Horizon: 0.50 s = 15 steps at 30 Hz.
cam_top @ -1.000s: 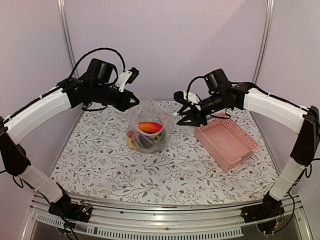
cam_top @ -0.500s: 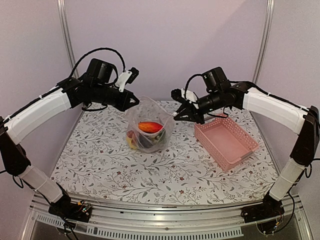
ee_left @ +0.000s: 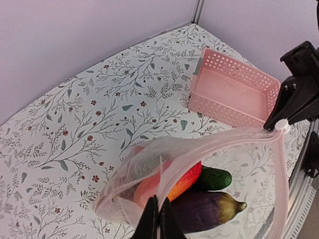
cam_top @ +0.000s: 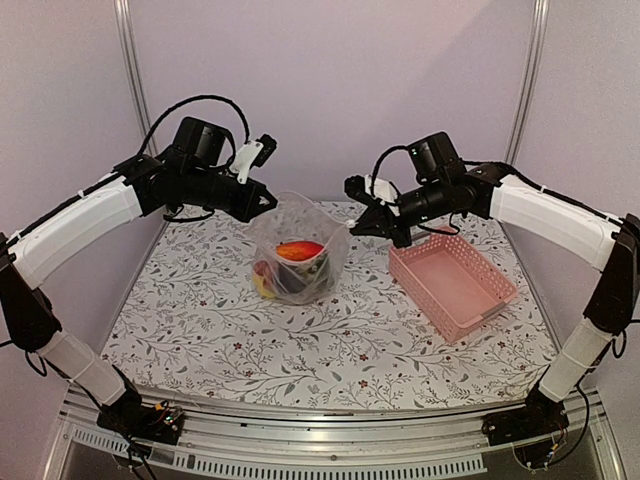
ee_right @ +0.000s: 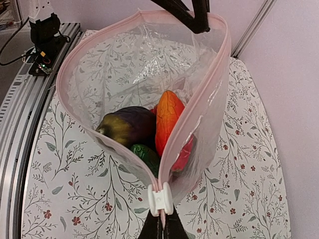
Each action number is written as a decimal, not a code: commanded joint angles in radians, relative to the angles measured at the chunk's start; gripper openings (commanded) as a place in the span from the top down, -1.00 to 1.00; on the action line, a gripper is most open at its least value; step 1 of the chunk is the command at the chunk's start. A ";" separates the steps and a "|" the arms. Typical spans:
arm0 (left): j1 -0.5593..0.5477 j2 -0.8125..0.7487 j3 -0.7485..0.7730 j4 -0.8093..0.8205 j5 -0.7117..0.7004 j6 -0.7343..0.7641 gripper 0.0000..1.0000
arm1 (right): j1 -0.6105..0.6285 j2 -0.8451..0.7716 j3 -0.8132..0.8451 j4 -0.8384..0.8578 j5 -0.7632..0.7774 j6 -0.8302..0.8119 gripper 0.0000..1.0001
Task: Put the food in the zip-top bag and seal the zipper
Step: Adjust the zipper food storage bag at the center of the board.
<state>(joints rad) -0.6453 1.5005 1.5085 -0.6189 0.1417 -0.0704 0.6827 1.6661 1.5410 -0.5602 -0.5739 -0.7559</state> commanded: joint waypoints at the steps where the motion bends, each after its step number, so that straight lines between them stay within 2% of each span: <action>1: 0.016 -0.006 0.015 -0.007 -0.017 0.017 0.98 | 0.005 -0.049 -0.010 0.007 0.013 0.019 1.00; 2: 0.016 -0.007 0.021 -0.008 -0.023 0.021 0.95 | 0.007 -0.057 -0.003 0.004 0.019 0.027 1.00; 3: 0.016 -0.011 0.030 -0.008 -0.028 0.028 0.84 | 0.011 -0.061 0.010 -0.008 0.028 0.032 1.00; 4: 0.013 -0.024 0.038 -0.004 -0.015 0.043 0.61 | 0.015 -0.063 0.027 -0.025 0.040 0.036 1.00; 7: -0.016 -0.102 0.000 0.108 0.032 0.091 0.24 | 0.031 -0.059 0.090 -0.086 0.078 0.043 1.00; 11: -0.119 -0.210 -0.103 0.324 0.041 0.202 -0.01 | 0.042 -0.036 0.182 -0.189 0.111 0.055 1.00; 15: -0.220 -0.215 -0.159 0.442 0.037 0.303 -0.18 | 0.045 0.008 0.283 -0.299 0.134 0.073 1.00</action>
<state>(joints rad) -0.7853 1.2865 1.4059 -0.3630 0.1600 0.1028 0.7204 1.6459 1.7267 -0.7399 -0.4713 -0.7139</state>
